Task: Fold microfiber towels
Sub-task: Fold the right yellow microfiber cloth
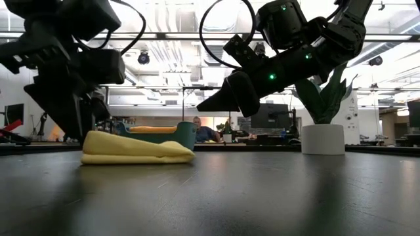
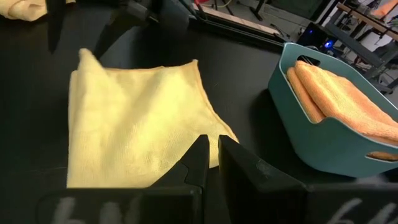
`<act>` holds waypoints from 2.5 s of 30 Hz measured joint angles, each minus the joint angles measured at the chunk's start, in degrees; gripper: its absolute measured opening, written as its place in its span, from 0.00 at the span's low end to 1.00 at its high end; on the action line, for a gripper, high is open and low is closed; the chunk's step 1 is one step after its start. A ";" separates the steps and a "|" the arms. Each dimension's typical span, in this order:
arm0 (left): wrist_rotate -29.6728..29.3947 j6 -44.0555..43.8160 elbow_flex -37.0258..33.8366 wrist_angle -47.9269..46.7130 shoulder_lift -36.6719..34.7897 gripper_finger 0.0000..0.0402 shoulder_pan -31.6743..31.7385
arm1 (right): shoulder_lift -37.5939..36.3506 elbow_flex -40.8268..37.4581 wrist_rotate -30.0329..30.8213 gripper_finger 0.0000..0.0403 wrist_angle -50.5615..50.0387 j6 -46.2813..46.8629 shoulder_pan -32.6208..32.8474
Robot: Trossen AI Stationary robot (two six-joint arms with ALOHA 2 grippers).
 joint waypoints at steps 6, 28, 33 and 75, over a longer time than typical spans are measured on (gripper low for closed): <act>0.29 0.06 0.15 0.56 0.97 0.35 0.00 | 0.00 0.00 0.00 0.07 0.00 0.00 0.00; -0.84 5.83 0.11 5.85 4.29 0.06 -4.09 | 0.00 0.00 -0.02 0.07 0.22 0.05 0.00; 1.34 5.82 0.11 7.31 6.05 0.22 -4.04 | 0.00 0.00 0.00 0.07 0.28 0.16 0.00; -35.54 42.47 0.20 -15.84 -1.18 0.40 -1.70 | 0.00 0.26 -5.57 0.07 1.06 0.07 -0.02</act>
